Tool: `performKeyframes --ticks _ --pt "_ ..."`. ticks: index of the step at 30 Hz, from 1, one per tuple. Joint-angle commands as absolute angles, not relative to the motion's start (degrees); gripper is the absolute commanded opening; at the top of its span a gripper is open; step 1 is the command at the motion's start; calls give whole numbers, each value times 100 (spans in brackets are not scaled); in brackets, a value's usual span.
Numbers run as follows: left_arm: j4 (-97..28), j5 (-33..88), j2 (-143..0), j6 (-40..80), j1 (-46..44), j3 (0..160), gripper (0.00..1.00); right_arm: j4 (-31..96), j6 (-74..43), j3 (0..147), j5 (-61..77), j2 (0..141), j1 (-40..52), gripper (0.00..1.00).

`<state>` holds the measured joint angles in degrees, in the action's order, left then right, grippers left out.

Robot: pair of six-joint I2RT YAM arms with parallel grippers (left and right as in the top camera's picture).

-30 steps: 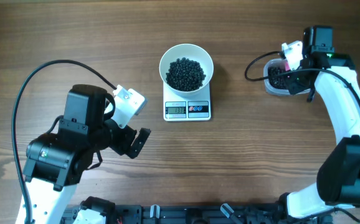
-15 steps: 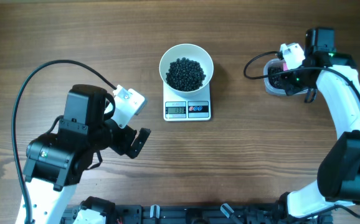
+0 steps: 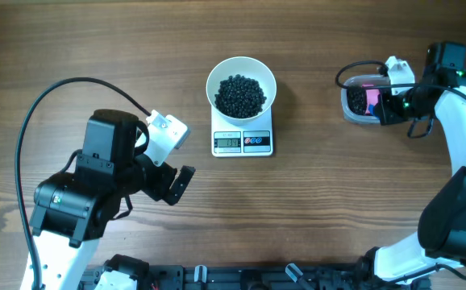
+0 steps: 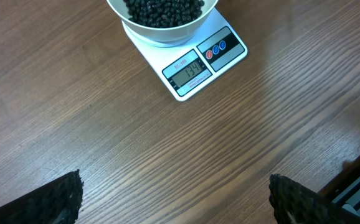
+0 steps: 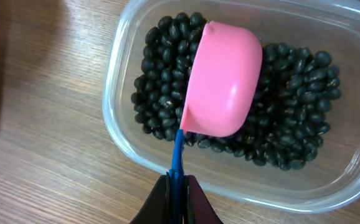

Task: Scoop item into bowl and weigh 150g on scale
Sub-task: 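Dip the pink scoop into the beans in the tub with the right gripper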

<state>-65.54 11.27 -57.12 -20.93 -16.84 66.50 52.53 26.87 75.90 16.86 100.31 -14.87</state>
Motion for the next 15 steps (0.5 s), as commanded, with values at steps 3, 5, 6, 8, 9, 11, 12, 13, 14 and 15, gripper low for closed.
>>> performKeyframes --ticks 3,5,6,8,9,11,12,13,14,15 --pt "-6541 1216 -5712 -2209 -1645 6751 100 5505 2641 7693 2604 10178 -1745 4" --pt "-6541 1216 -5712 -2211 -1645 6751 100 5518 2383 7693 2613 10178 -1922 4" --pt "-6539 1216 -5712 -2211 -1645 6751 100 5527 2377 7693 2685 10178 -1992 4" --pt "-6541 1216 -5712 -2209 -1645 6751 100 5548 2340 7693 3249 10180 -2163 4" --pt "-6539 1219 -5712 -2209 -1645 6751 100 5555 2270 7690 3358 10180 -2213 4" --pt "-6541 1216 -5712 -2211 -1645 6751 100 5544 2075 7666 3334 10180 -2250 4" --pt "-6539 1216 -5712 -2211 -1645 6751 100 5537 2073 7638 3334 10180 -2250 4" --pt "-6539 1216 -5712 -2211 -1645 6751 100 5548 2043 7634 3332 10193 -2250 4" --pt "-6539 1216 -5712 -2211 -1645 6751 100 5548 1922 7634 3332 10217 -2250 5" --pt "-6541 1216 -5712 -2209 -1645 6751 100 5548 1885 7634 3334 10261 -2250 4"
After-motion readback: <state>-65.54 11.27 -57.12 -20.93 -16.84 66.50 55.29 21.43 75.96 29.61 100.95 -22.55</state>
